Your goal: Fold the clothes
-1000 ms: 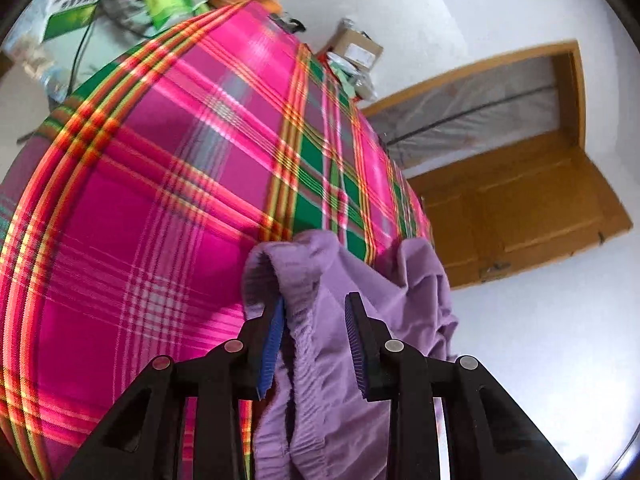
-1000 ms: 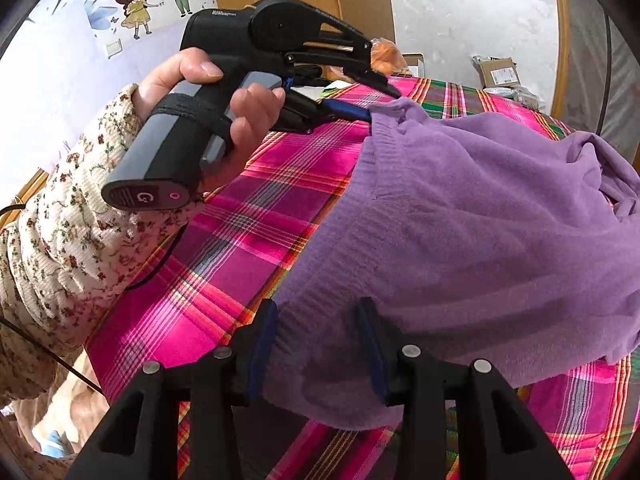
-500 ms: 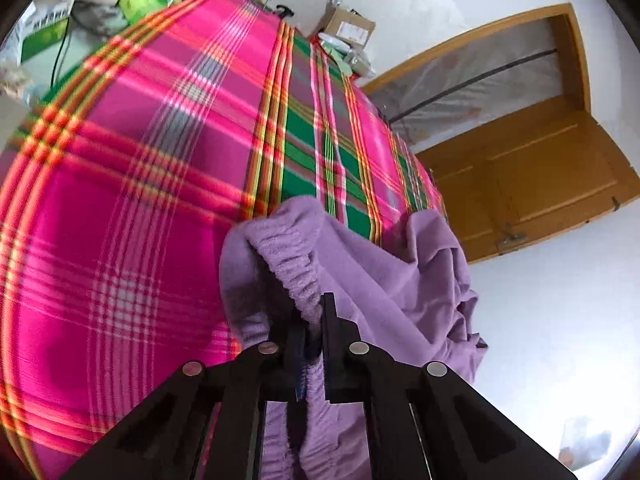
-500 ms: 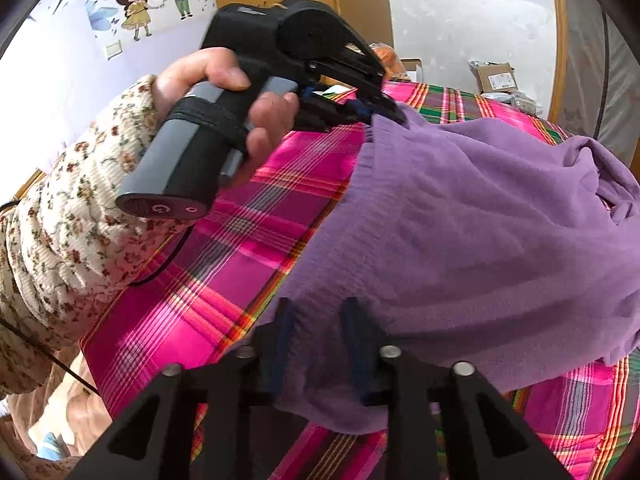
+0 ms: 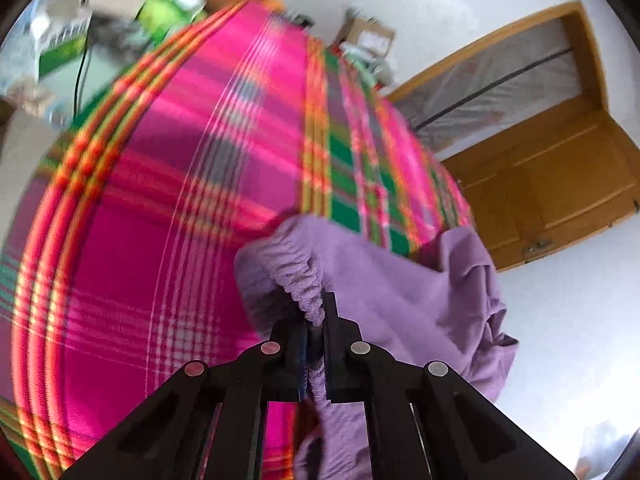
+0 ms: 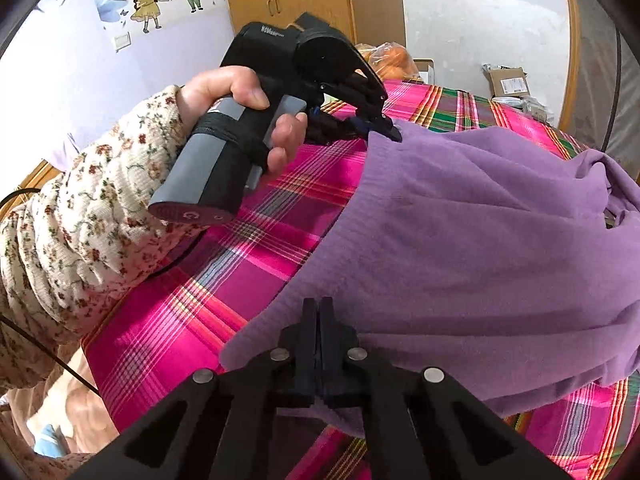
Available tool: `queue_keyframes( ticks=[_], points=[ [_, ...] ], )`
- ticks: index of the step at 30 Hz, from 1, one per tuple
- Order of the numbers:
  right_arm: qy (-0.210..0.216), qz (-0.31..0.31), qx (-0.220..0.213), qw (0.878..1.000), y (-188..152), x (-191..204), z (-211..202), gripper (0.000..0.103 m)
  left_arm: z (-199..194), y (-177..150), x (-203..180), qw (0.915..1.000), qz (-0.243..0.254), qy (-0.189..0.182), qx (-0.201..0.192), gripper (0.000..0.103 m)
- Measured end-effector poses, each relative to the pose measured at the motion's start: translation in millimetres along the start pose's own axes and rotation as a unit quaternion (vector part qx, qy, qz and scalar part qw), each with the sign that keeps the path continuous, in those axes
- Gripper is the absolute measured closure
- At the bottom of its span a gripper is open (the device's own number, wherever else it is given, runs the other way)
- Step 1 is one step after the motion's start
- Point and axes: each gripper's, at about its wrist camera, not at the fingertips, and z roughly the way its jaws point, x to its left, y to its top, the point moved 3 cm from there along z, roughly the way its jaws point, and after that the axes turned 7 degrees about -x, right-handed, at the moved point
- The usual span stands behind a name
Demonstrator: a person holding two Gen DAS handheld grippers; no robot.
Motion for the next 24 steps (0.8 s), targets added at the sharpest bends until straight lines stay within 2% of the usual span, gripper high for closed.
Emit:
queue_keyframes(
  ticks=[3, 9, 11, 15, 16, 17, 19, 24],
  points=[
    [-0.007, -0.007, 0.002, 1.0, 0.6, -1.0, 3.5, 0.101, 2.0, 3.4, 5.9, 0.9997, -0.02, -0.015, 0.002, 0.097],
    [-0.014, -0.012, 0.002, 1.0, -1.4, -0.1, 2.7, 0.1, -2.7, -2.1, 0.0, 0.9999, -0.009, -0.004, -0.003, 0.095],
    [-0.011, -0.007, -0.001, 1.0, -2.7, -2.5, 1.2, 0.1, -11.1, -5.2, -3.9, 0.9999, 0.005, 0.008, -0.008, 0.082],
    [-0.007, 0.023, -0.024, 0.999, -3.9, -10.9, -6.7, 0.1, -40.2, -15.3, -9.8, 0.998, 0.043, 0.04, -0.022, 0.078],
    [-0.005, 0.033, -0.033, 0.999, -4.4, -13.5, -10.7, 0.1, -47.6, -19.1, -8.9, 0.9976, 0.046, 0.044, -0.024, 0.074],
    [-0.004, 0.04, -0.04, 0.998, -5.2, -15.7, -15.3, 0.1, -55.5, -24.6, -7.8, 0.9977, 0.044, 0.044, -0.025, 0.065],
    [-0.005, 0.052, -0.054, 0.997, -6.6, -21.1, -24.1, 0.1, -70.1, -36.6, -4.5, 0.9983, 0.035, 0.038, -0.025, 0.063],
    [-0.024, 0.084, -0.069, 0.994, -10.9, -40.3, -38.7, 0.1, -66.5, -79.9, -5.2, 0.9988, 0.03, 0.024, 0.03, 0.062]
  ],
)
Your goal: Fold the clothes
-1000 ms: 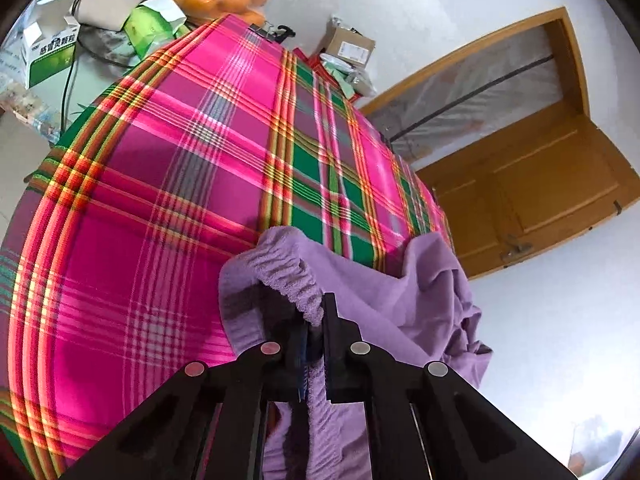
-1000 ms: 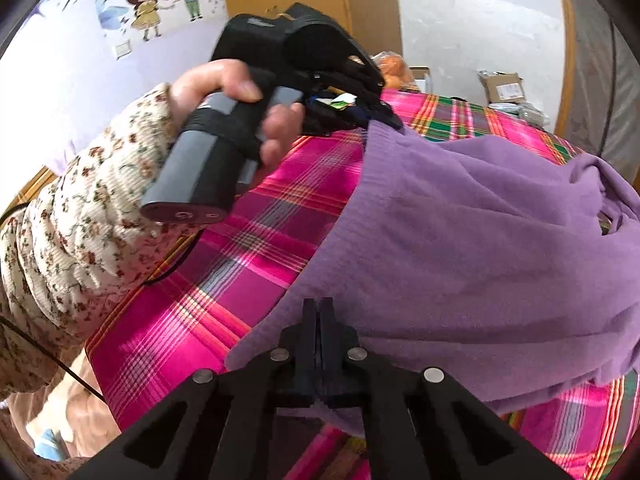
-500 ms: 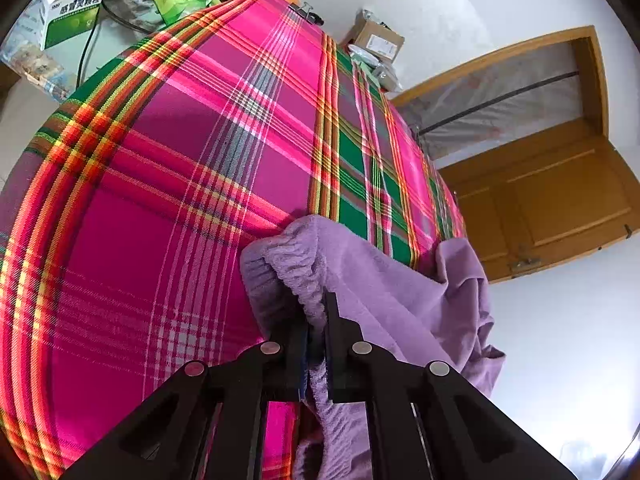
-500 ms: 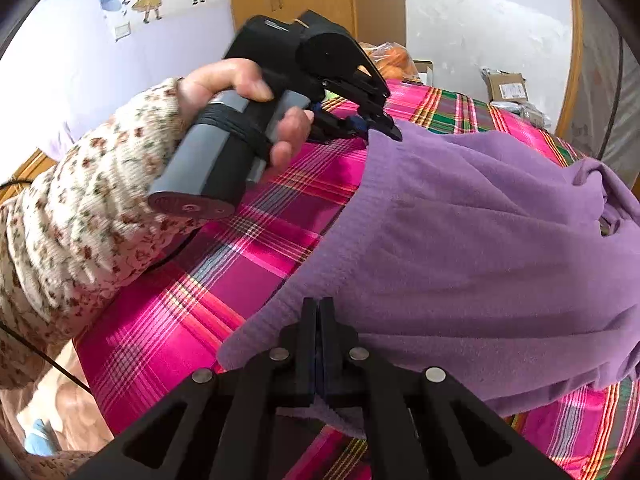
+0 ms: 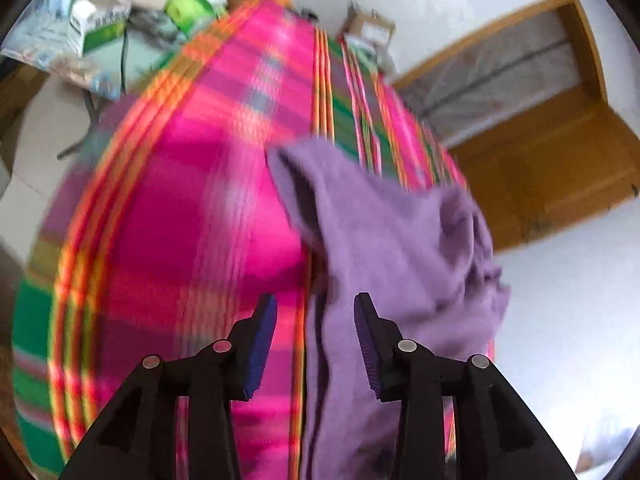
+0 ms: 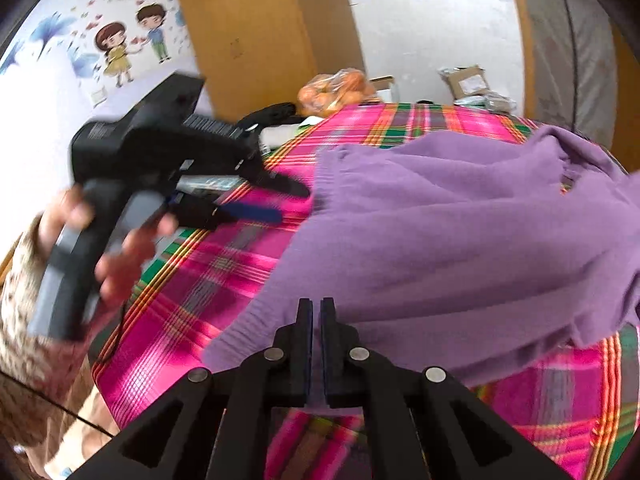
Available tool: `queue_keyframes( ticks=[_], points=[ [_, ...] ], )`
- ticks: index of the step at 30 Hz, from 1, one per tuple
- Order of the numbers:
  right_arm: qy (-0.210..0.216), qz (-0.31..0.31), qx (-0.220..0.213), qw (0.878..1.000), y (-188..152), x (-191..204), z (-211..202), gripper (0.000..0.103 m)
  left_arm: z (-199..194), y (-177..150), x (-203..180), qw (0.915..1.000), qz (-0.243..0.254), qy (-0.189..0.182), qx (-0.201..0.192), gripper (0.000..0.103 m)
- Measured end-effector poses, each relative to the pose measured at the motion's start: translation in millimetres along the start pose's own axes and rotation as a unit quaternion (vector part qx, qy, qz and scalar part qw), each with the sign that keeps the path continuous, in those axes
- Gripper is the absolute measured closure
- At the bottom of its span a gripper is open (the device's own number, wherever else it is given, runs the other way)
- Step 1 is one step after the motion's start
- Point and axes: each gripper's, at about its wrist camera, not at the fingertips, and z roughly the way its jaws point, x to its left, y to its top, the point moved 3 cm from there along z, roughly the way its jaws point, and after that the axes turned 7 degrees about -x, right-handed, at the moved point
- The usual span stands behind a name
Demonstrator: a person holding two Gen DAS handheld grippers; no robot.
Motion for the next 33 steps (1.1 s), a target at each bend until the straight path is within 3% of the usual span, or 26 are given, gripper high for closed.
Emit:
queue_keyframes(
  ticks=[2, 4, 8, 16, 20, 28, 33],
  points=[
    [-0.008, 0.007, -0.003, 1.0, -1.3, -5.2, -3.9, 0.1, 3.6, -13.3, -0.7, 0.9998, -0.001, -0.008, 0.017, 0.062],
    [-0.014, 0.012, -0.004, 1.0, -4.7, -8.9, -8.4, 0.1, 3.8, -16.0, 0.2, 0.9999, -0.005, -0.011, 0.01, 0.062],
    [-0.013, 0.015, 0.004, 1.0, -10.5, -11.5, -8.4, 0.1, 4.1, -15.1, 2.5, 0.9989, -0.029, -0.038, -0.003, 0.05],
    [0.0, 0.019, 0.01, 1.0, -20.8, -13.8, -11.7, 0.099, 17.4, 3.4, 2.1, 0.9958, -0.055, -0.074, -0.001, 0.049],
    [0.014, 0.022, 0.005, 1.0, -21.3, -13.4, -12.5, 0.099, 20.4, 5.7, -0.6, 0.9961, -0.049, -0.074, 0.004, 0.049],
    [0.102, -0.059, -0.008, 0.993, -19.9, 35.1, -19.4, 0.065, 21.7, 4.8, 2.5, 0.9941, -0.069, -0.083, 0.009, 0.05],
    [0.087, -0.137, 0.037, 0.986, -36.0, 66.7, -1.3, 0.056, 19.7, -0.7, 2.9, 0.9937, -0.075, -0.081, 0.02, 0.049]
  ],
)
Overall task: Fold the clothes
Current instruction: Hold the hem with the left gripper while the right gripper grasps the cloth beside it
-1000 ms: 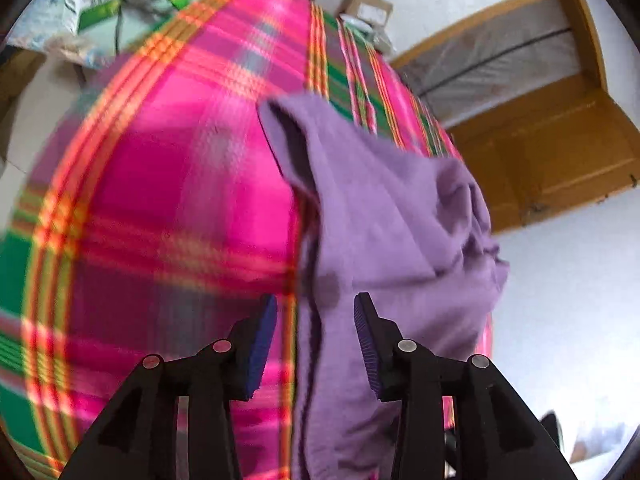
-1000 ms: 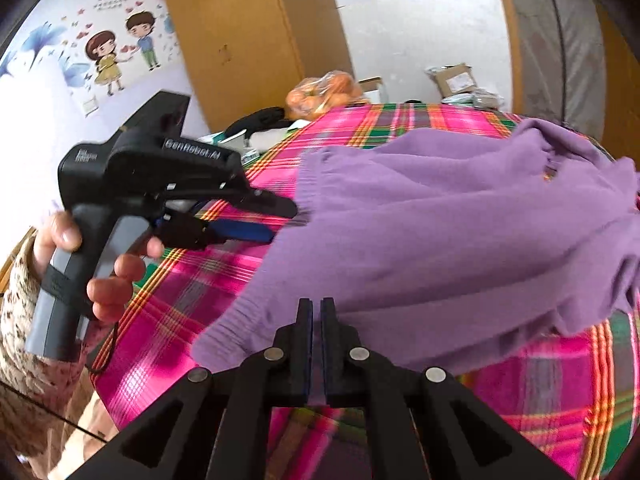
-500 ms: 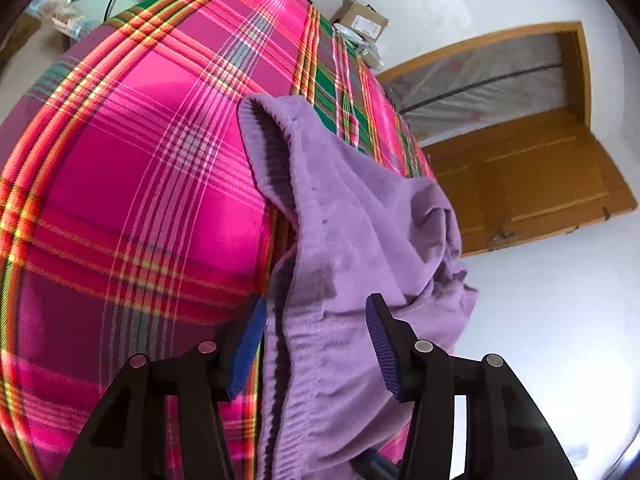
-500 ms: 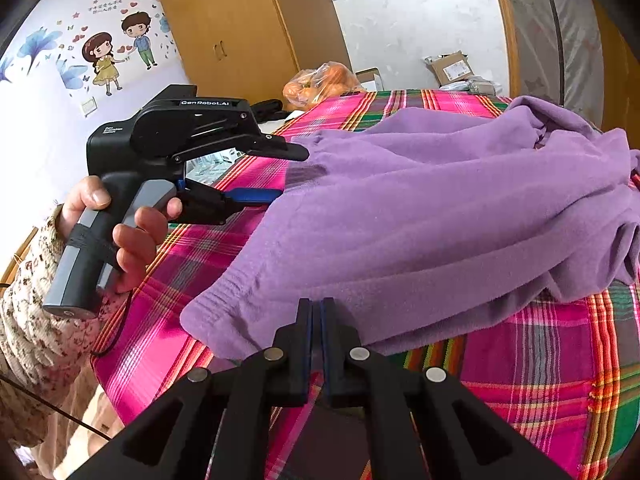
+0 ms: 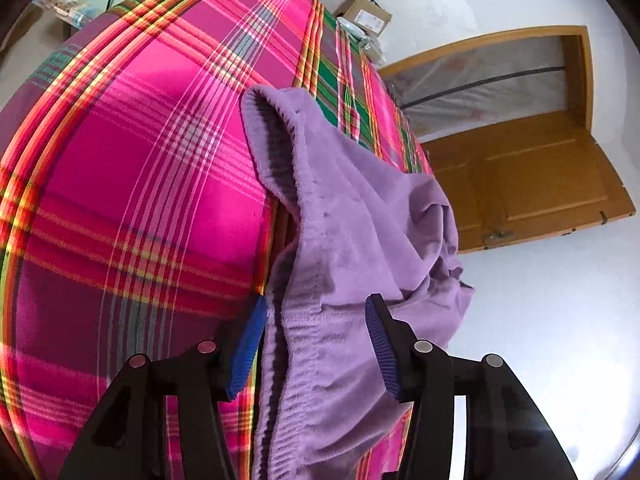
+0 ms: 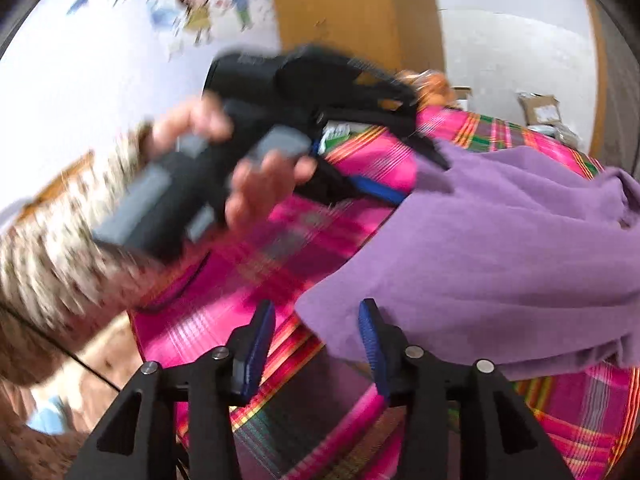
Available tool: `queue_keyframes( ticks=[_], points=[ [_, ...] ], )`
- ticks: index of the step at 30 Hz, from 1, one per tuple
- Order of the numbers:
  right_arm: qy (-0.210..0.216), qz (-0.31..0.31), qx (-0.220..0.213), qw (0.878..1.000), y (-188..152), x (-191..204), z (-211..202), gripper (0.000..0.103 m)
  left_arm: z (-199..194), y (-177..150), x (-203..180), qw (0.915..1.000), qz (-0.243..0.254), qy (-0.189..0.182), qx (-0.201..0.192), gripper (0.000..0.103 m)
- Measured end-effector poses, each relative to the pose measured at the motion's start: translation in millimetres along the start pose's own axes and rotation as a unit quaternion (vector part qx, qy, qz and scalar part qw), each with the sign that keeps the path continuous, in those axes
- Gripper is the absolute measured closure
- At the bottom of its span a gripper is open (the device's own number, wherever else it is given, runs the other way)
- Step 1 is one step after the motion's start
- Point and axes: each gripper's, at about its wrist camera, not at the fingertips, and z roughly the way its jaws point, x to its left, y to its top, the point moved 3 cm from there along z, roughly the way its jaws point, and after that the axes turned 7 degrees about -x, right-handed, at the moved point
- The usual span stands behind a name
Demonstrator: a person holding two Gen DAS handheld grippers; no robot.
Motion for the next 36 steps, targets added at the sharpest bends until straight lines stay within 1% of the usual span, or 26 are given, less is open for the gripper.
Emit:
queue_keyframes(
  ticks=[4, 7, 8, 10, 12, 15, 17, 22, 28, 31, 33, 36],
  points=[
    [-0.055, -0.045, 0.012, 0.997, -4.7, 7.9, 5.4, 0.056, -4.0, -4.5, 2.7, 1.0, -0.004, 0.004, 0.006, 0.049],
    [-0.066, -0.037, 0.014, 0.997, -5.4, 4.8, 4.1, 0.06, -7.5, -6.5, 5.8, 0.9999, -0.01, 0.005, 0.007, 0.049],
    [-0.069, -0.034, 0.014, 0.997, -5.3, 3.1, 3.4, 0.065, -8.6, -7.2, 6.9, 0.9999, -0.012, 0.005, 0.007, 0.049],
    [-0.071, -0.023, 0.011, 0.997, -4.2, -0.5, 0.2, 0.069, -10.6, -8.7, 8.8, 0.9998, -0.016, 0.004, 0.008, 0.049],
    [-0.071, -0.013, 0.005, 0.997, -2.2, -3.7, -4.7, 0.085, -11.9, -10.5, 9.3, 0.9998, -0.017, 0.004, 0.01, 0.049],
    [-0.078, -0.007, -0.017, 0.997, 1.6, -6.9, -15.9, 0.093, -13.5, -13.5, 10.3, 0.9997, -0.019, 0.002, 0.015, 0.049],
    [-0.078, 0.002, -0.032, 0.996, 5.5, -8.6, -23.1, 0.094, -14.2, -14.6, 11.7, 0.9996, -0.023, 0.0, 0.018, 0.049],
    [-0.072, 0.019, -0.049, 0.996, 11.6, -10.6, -33.5, 0.094, -10.8, -17.1, 12.1, 0.9989, -0.037, -0.009, 0.027, 0.049],
    [-0.066, 0.032, -0.058, 0.996, 14.9, -13.3, -39.0, 0.094, 2.1, -15.6, 2.7, 0.9988, -0.035, -0.008, 0.034, 0.049],
    [-0.061, 0.04, -0.06, 0.996, 15.2, -16.5, -39.9, 0.094, 8.8, -17.0, -1.9, 0.9985, -0.035, -0.011, 0.04, 0.051],
    [-0.06, 0.044, -0.058, 0.996, 14.9, -18.3, -38.1, 0.094, 12.6, -18.8, -2.4, 0.9981, -0.038, -0.014, 0.047, 0.056],
    [-0.054, 0.047, -0.056, 0.996, 14.1, -20.0, -35.1, 0.094, 16.3, -19.1, 1.3, 0.9978, -0.044, -0.008, 0.049, 0.076]
  ],
)
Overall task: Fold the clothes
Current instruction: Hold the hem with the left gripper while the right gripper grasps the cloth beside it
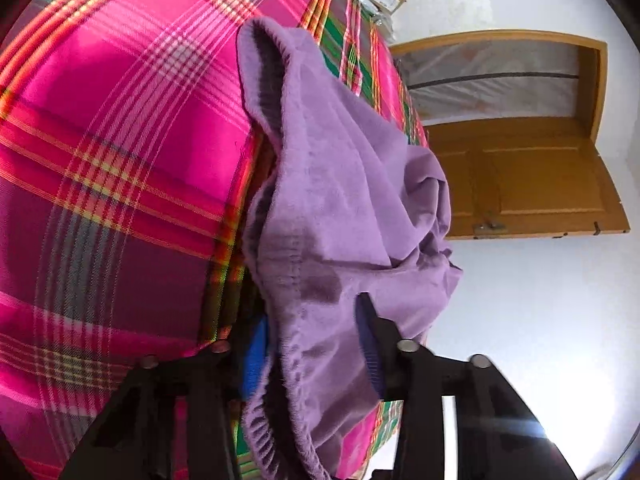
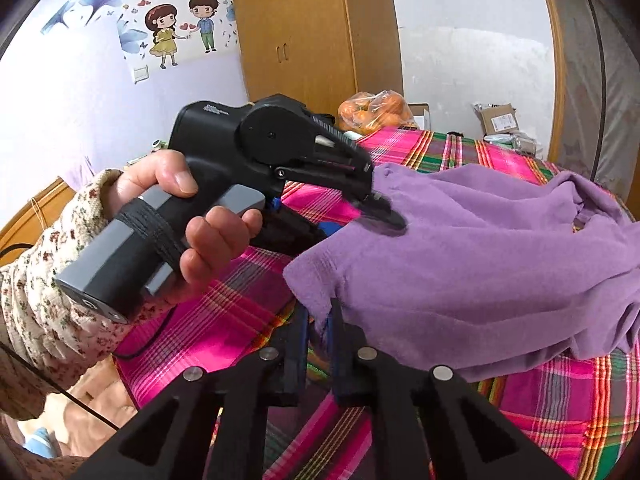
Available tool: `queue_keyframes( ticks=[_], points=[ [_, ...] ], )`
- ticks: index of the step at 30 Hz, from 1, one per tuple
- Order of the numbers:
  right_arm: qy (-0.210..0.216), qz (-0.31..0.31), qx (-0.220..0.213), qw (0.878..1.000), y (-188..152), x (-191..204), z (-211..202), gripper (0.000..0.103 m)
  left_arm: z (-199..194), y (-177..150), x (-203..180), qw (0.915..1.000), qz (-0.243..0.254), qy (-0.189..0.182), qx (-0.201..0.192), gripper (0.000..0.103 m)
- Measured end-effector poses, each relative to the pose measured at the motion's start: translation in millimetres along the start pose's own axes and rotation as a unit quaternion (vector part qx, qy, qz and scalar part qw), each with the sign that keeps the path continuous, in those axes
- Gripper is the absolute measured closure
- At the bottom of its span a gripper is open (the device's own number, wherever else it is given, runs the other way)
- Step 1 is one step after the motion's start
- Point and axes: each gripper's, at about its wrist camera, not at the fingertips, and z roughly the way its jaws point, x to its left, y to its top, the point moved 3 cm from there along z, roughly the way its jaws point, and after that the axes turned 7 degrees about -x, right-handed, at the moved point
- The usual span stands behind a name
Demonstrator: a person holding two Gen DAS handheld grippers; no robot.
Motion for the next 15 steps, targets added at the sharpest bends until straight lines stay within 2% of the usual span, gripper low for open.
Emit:
queue_keyframes(
  ticks=[1, 2, 5, 15],
  points=[
    [0.001, 0.0, 0.001, 1.0, -0.4, -0.1, 1.0, 0.094, 0.7, 0.8, 2.1, 1.0, -0.003, 0.004, -0.002, 0.087],
    [0.002, -0.001, 0.003, 1.0, -1.1, -0.1, 1.8, 0.094, 0.3, 1.9, 5.3, 1.0, -0.009, 0.002, -0.004, 0.092],
    [0.005, -0.002, 0.009, 1.0, -3.8, 2.5, 5.7, 0.094, 0.0, 3.0, 10.5, 0.9998, -0.018, -0.005, -0.006, 0.093],
    [0.04, -0.021, 0.009, 0.999, 1.6, 24.6, 22.2, 0.094, -24.4, 8.9, 4.9, 0.9988, 0.011, -0.007, -0.047, 0.094]
  ],
)
